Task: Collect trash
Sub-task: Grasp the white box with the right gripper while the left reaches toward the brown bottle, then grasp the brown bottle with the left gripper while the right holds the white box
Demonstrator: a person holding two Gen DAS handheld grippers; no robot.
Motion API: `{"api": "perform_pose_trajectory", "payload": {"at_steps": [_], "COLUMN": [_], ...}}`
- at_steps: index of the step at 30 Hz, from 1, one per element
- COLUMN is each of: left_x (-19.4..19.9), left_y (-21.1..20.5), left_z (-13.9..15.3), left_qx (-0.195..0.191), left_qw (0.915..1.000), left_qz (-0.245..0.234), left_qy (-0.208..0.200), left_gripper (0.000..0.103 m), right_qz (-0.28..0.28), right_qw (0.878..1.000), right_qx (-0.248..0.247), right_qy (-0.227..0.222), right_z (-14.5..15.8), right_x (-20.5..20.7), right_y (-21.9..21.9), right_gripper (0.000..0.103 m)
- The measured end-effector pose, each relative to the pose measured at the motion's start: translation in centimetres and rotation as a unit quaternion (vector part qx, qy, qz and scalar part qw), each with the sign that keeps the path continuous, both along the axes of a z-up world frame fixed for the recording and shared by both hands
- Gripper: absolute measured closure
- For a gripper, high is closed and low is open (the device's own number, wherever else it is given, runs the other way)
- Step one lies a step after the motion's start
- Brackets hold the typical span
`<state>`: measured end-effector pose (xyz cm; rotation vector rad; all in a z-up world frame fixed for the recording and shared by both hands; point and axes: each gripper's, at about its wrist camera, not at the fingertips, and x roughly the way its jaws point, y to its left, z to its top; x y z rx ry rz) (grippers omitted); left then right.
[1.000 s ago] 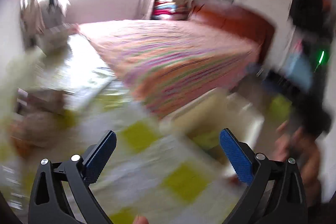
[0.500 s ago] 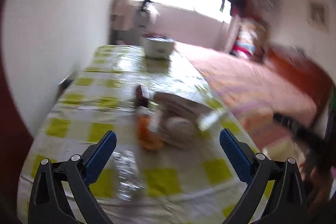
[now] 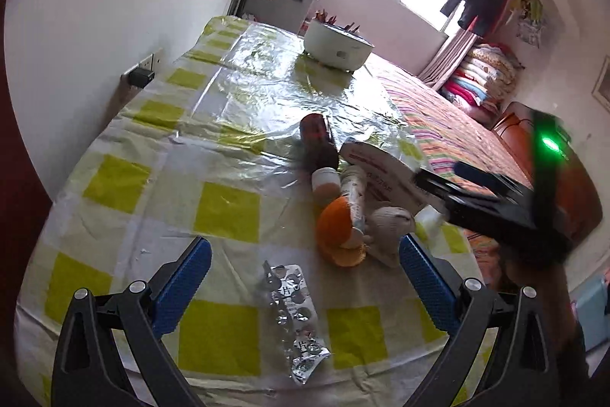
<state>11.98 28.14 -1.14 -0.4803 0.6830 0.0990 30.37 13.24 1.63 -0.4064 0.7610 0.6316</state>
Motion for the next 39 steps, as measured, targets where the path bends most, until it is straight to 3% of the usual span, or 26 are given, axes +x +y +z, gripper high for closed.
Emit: {"api": "perform_pose_trajectory", "payload": {"at_steps": [3, 5, 7, 8, 10, 15, 19, 25, 28, 33, 39], "left_x": [0.1, 0.0, -0.1, -0.1, -0.2, -0.2, 0.2, 2.8, 5.1, 10.1, 15.7], "left_y": [0.7, 1.2, 1.7, 2.0, 2.3, 2.4, 2.1, 0.7, -0.3, -0.5, -0.6], "left_z": [-0.4, -0.5, -0.6, -0.7, -0.8, -0.7, -0.8, 0.3, 1.3, 1.8, 0.4], "left_qx": [-0.009, -0.011, -0.018, -0.020, -0.021, -0.023, -0.009, 0.050, 0.076, 0.078, 0.070], "left_qw": [0.9999, 0.9999, 0.9997, 0.9997, 0.9997, 0.9996, 0.9997, 0.9982, 0.9960, 0.9934, 0.9914], "left_qz": [0.002, 0.003, 0.004, 0.004, 0.005, -0.002, -0.005, -0.022, -0.046, -0.082, -0.091], "left_qy": [0.008, 0.012, 0.013, 0.013, 0.014, 0.015, 0.021, 0.022, 0.014, 0.017, 0.063], "left_gripper": [0.007, 0.007, 0.007, 0.007, 0.007, 0.007, 0.007, 0.007, 0.007, 0.007, 0.007], "right_qz": [0.001, -0.002, -0.007, -0.005, -0.006, 0.019, 0.033, 0.011, -0.018, -0.048, -0.060], "right_qw": [0.999, 0.996, 0.993, 0.990, 0.988, 0.988, 0.989, 0.984, 0.976, 0.973, 0.968], "right_qx": [-0.031, -0.046, -0.055, -0.059, -0.080, -0.066, -0.028, 0.117, 0.168, 0.192, 0.214], "right_qy": [0.039, 0.074, 0.109, 0.129, 0.129, 0.140, 0.142, 0.131, 0.136, 0.119, 0.116], "right_z": [-1.7, -2.9, -4.1, -4.8, -5.4, -5.3, -4.4, -1.9, -1.6, -1.1, -0.8], "right_x": [2.7, 4.2, 5.1, 5.1, 4.6, 1.4, -2.5, -8.5, -9.1, -8.2, -8.9], "right_y": [1.7, 2.2, 2.3, 2.2, 2.1, 0.7, -1.5, -7.3, -10.1, -12.6, -13.6], "right_gripper": [0.020, 0.027, 0.041, 0.041, 0.054, 0.057, 0.058, 0.058, 0.058, 0.058, 0.057]}}
